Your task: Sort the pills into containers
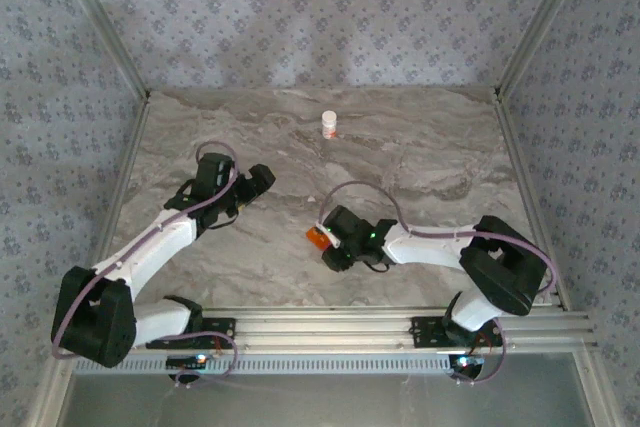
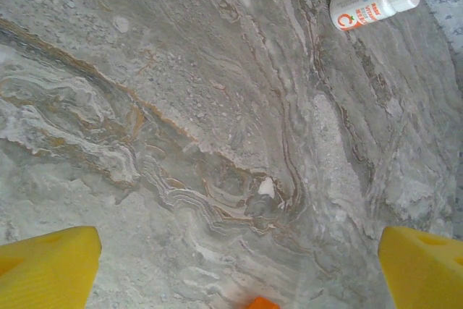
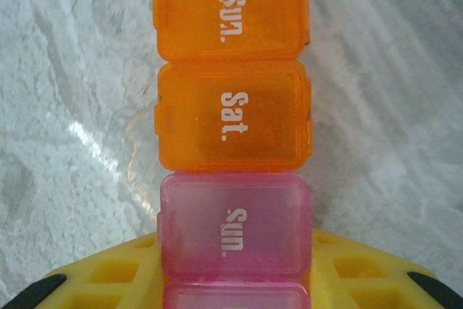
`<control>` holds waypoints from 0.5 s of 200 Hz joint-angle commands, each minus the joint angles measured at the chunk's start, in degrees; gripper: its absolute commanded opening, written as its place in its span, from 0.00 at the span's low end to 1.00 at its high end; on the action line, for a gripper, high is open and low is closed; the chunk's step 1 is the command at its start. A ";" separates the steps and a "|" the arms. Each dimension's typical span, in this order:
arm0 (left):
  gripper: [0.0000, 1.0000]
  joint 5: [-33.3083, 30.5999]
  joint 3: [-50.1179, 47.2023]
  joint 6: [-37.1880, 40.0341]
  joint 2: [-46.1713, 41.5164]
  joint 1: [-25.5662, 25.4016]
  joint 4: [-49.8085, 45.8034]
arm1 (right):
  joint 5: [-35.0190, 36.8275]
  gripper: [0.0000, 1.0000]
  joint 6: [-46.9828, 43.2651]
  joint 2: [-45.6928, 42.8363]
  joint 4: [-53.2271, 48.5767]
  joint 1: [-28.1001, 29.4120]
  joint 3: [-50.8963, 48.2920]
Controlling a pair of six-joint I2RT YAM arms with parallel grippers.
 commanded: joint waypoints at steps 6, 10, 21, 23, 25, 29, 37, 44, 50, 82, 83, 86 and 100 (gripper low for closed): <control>0.98 3.98 1.86 0.62 1.46 -0.41 2.45 | -3.69 0.37 0.35 -1.01 0.57 -2.86 3.32; 0.98 4.57 1.96 0.59 1.78 -0.41 2.70 | -4.05 0.37 0.52 -1.20 0.63 -3.40 3.65; 0.98 6.57 2.35 0.44 2.61 -0.49 3.69 | -5.08 0.37 1.05 -1.55 0.77 -4.77 4.52; 0.98 7.04 2.42 0.37 2.69 -0.50 4.04 | -5.25 0.37 1.16 -1.62 0.78 -5.05 4.68; 0.98 7.53 2.51 0.23 2.89 -0.54 4.31 | -5.45 0.37 1.25 -1.72 0.83 -5.30 4.85; 0.98 8.33 2.54 -0.03 3.13 -0.63 5.04 | -5.89 0.37 1.53 -1.90 0.91 -5.74 5.20; 0.98 9.83 2.41 -0.75 3.49 -0.91 6.77 | -6.60 0.37 2.01 -2.16 1.06 -6.65 5.91; 0.98 10.80 2.45 -1.35 3.79 -1.17 8.03 | -7.18 0.37 2.62 -2.43 1.10 -7.39 6.54; 0.98 11.43 2.54 -1.94 3.95 -1.49 8.97 | -7.58 0.37 3.09 -2.56 1.18 -7.99 7.18; 0.98 14.14 2.79 -5.19 4.83 -3.16 14.41 | -9.08 0.37 5.31 -2.49 1.58 -9.89 11.15; 0.98 14.15 2.80 -5.29 4.93 -3.19 14.55 | -9.16 0.37 5.34 -2.49 1.58 -9.93 11.21; 0.98 14.35 2.90 -5.71 5.13 -3.30 14.99 | -9.23 0.37 5.52 -2.44 1.66 -9.95 11.59; 0.98 15.53 2.98 -7.54 5.84 -3.83 17.53 | -9.51 0.37 6.21 -2.11 1.63 -10.07 13.29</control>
